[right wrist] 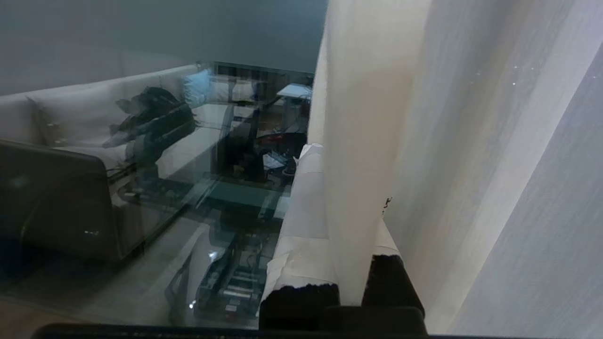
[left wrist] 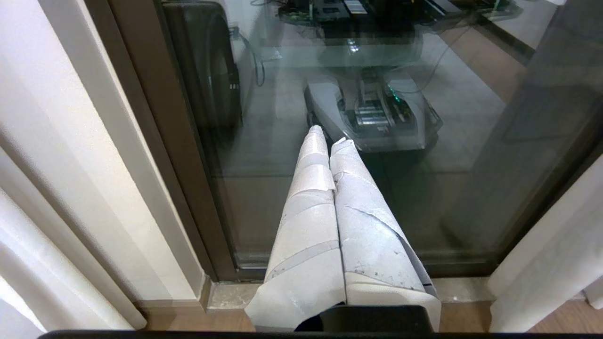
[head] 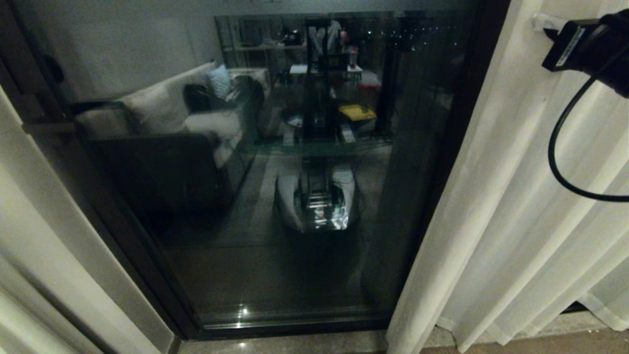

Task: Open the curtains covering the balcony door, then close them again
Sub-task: Pull the inner curtains open on both sides

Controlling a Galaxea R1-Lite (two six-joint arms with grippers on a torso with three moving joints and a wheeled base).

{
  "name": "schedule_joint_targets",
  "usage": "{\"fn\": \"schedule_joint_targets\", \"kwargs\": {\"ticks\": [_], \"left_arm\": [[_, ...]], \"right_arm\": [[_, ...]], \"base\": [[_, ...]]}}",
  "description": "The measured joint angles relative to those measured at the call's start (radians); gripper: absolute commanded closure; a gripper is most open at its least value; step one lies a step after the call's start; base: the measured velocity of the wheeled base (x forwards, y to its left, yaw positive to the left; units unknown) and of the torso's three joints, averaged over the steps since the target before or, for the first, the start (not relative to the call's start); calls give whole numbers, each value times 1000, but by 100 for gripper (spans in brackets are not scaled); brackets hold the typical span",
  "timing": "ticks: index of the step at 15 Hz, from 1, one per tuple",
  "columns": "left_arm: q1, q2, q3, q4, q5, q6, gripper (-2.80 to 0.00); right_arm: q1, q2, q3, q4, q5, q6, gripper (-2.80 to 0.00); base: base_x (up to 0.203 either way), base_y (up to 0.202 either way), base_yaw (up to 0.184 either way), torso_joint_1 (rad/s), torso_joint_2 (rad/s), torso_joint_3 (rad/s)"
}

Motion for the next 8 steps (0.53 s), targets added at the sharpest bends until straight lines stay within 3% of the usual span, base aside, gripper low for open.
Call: {"fn": "schedule_joint_targets", "kwargs": {"ticks": [8], "left_arm": [[0, 0, 0, 0, 0, -1, 0]], "right_arm": [[0, -11, -3, -40, 0, 35, 0]], "base": [[0, 0, 0, 0, 0, 0]]}}
